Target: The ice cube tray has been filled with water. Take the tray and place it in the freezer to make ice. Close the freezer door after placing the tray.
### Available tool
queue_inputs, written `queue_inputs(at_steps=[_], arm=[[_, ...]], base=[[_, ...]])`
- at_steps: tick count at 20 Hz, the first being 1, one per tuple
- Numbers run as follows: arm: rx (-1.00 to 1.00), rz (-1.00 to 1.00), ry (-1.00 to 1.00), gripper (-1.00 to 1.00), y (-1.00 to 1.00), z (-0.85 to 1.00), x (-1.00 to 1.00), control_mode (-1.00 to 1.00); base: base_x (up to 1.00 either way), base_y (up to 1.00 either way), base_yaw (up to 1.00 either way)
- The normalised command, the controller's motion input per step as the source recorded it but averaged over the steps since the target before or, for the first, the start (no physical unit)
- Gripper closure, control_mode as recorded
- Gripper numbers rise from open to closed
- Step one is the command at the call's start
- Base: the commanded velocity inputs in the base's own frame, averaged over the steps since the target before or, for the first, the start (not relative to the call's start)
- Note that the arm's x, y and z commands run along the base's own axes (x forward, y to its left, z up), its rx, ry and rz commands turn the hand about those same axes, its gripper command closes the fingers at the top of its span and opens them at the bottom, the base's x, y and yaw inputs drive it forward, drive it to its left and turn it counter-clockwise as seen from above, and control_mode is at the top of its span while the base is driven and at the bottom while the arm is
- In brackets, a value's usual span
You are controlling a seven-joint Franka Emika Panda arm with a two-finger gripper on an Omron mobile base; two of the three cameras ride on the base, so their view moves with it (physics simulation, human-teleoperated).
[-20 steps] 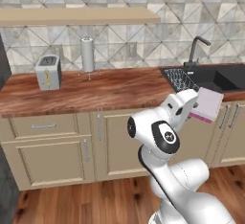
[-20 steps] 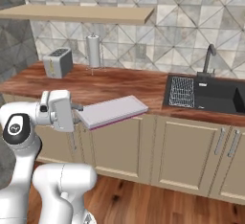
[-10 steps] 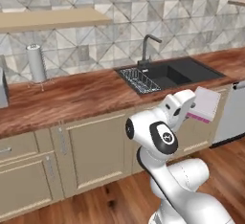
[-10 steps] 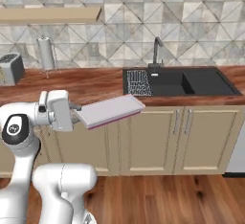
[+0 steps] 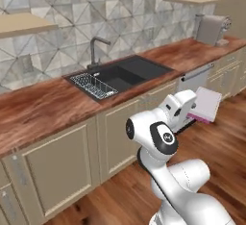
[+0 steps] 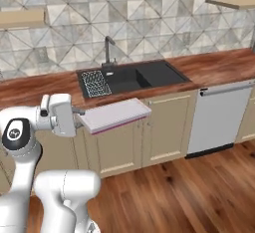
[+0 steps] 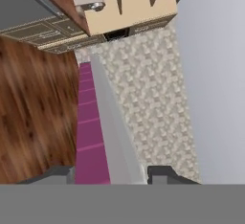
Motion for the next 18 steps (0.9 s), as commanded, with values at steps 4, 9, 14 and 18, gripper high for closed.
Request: queue_inputs(at_steps=[4,9,14,18], arm=[[0.00,0.00,0.00,1.00,0.00,0.00,0.00,1.00],[0.00,0.00,0.00,1.00,0.00,0.00,0.00,1.00],[0.00,0.00,0.00,1.00,0.00,0.00,0.00,1.00],[0.00,0.00,0.00,1.00,0.00,0.00,0.00,1.00]], base=[[0.18,-0.02,-0.44],[0.26,0.00,-0.43],[0.22,0.00,-0.45],[0.11,0.00,-0.46]])
